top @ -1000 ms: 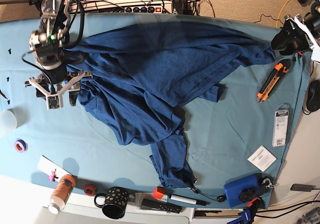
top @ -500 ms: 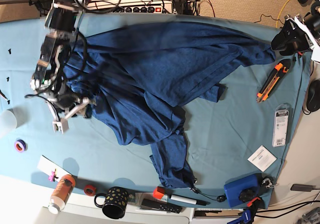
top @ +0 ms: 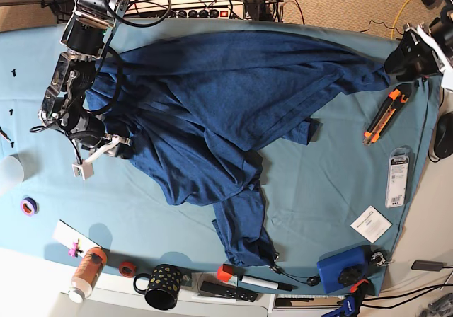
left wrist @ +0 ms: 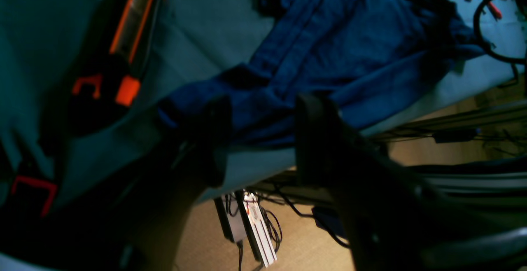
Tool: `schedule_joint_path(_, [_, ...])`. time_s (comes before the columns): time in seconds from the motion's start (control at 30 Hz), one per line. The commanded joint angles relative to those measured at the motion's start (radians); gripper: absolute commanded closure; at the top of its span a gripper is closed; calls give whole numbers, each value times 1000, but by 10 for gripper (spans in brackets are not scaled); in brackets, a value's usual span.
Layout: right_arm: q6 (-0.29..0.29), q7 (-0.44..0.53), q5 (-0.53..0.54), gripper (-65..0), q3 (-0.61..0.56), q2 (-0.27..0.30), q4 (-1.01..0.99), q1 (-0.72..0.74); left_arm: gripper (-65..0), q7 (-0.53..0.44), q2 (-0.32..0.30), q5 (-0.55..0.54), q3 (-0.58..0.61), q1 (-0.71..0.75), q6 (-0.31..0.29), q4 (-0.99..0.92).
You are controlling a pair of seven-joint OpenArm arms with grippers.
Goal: Layout the t-shirt on the table in an organized manner, then fold the t-shirt properly
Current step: 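Regrasp the shirt edge with the right gripper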
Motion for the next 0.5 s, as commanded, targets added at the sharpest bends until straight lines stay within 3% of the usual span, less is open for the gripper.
schedule_joint_path(0.0, [0, -4, 2, -132, 2, 13, 8, 16, -262, -26, -19, -25, -8, 4, -5, 14])
schedule_joint_path(0.07, [26, -3, 2, 0, 2, 13, 8, 16, -262, -26, -19, -25, -8, 4, -5, 14])
schedule_joint_path(0.2, [71, 15, 2, 0, 2, 13, 8, 17, -262, -51, -16, -25, -8, 4, -5, 14])
schedule_joint_path(0.33, [70, 34, 2, 0, 2, 13, 8, 17, -262, -203, 2, -1, -7, -21, -5, 14])
schedule_joint_path(0.47, [71, 33, 2, 0, 2, 10, 8, 17, -262, -211, 0, 60, 35, -90, -5, 13])
